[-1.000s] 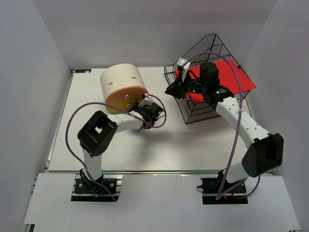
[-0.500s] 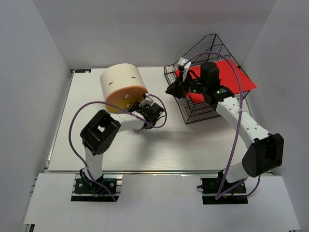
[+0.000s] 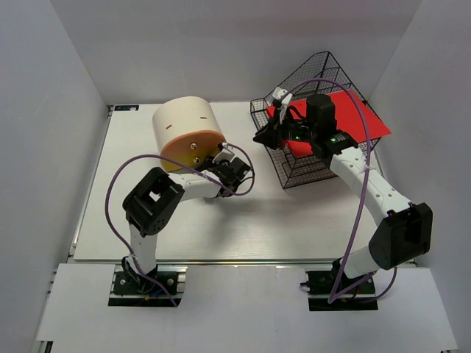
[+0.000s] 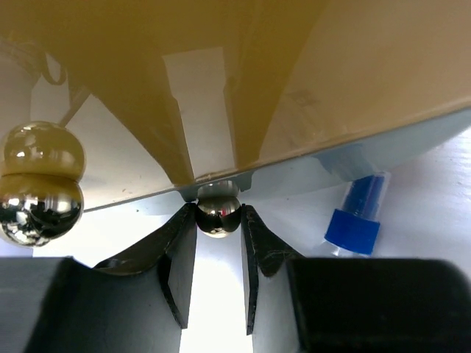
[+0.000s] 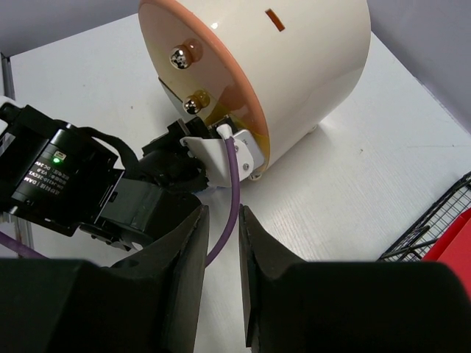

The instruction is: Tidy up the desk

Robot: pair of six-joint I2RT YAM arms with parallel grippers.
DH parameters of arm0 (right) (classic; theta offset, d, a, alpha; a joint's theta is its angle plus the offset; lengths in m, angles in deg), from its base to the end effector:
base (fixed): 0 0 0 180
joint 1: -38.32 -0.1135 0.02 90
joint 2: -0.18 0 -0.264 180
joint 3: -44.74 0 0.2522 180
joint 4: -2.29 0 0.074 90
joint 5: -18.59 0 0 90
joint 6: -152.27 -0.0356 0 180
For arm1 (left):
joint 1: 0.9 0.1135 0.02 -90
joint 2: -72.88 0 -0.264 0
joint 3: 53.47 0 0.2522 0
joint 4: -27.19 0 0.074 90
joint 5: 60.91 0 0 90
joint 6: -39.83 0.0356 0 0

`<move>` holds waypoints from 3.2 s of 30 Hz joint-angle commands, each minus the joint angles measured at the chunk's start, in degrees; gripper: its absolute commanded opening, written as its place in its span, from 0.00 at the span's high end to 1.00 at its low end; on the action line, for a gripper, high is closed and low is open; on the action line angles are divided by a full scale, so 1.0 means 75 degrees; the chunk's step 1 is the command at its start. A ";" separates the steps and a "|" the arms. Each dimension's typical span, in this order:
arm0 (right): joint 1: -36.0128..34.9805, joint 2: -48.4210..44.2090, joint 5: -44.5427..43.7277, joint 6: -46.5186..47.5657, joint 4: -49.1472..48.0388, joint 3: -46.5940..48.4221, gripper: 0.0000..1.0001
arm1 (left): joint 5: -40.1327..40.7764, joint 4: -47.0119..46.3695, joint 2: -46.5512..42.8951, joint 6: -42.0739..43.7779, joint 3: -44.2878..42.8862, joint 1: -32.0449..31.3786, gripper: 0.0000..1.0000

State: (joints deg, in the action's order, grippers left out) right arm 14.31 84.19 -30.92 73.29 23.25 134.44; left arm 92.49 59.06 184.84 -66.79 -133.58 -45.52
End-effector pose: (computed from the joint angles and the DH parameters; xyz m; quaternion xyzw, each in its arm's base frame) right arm 0.3020 0.1598 0.3744 -0.4247 0.6479 0.3377 0.5346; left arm 0.2877 -0.2392 0.1446 0.0845 0.8328 0.3418 0.4271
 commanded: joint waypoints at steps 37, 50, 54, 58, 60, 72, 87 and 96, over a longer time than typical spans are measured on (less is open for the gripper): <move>-0.0466 0.1734 0.0543 0.1986 0.2402 0.2409 0.80 | -0.2863 0.0386 -0.2753 -0.0667 0.1487 -0.0508 1.00; -0.1169 0.2721 0.0273 0.3099 0.4113 0.3725 0.86 | -0.2875 0.0246 -0.3045 -0.0643 0.1745 -0.0508 1.00; -0.1380 0.2838 0.0297 0.3264 0.4220 0.3784 0.86 | -0.2863 0.0211 -0.3092 -0.0620 0.1780 -0.0508 1.00; -0.1556 0.3060 0.0110 0.3241 0.4220 0.3902 0.87 | -0.2851 0.0211 -0.3104 -0.0585 0.1768 -0.0508 1.00; -0.1650 0.3154 -0.0054 0.3113 0.4103 0.3913 0.87 | -0.2851 0.0246 -0.3116 -0.0561 0.1756 -0.0438 1.00; -0.2201 0.3506 -0.2550 0.2233 0.2030 0.3761 0.89 | -0.2851 0.0211 -0.3128 -0.0514 0.1639 -0.0437 1.00; -0.2307 0.3986 -0.3582 0.2092 0.1770 0.4264 0.88 | -0.3085 0.0234 -0.3257 -0.0596 0.1862 -0.0519 1.00; -0.2330 0.3554 -0.2880 0.2385 0.1829 0.3434 0.88 | -0.3319 0.0199 -0.3069 -0.0561 0.1838 -0.0519 1.00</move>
State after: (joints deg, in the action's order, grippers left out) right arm -3.70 113.43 -52.76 89.10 41.40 162.18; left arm 70.92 59.97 163.20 -70.37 -120.18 -48.58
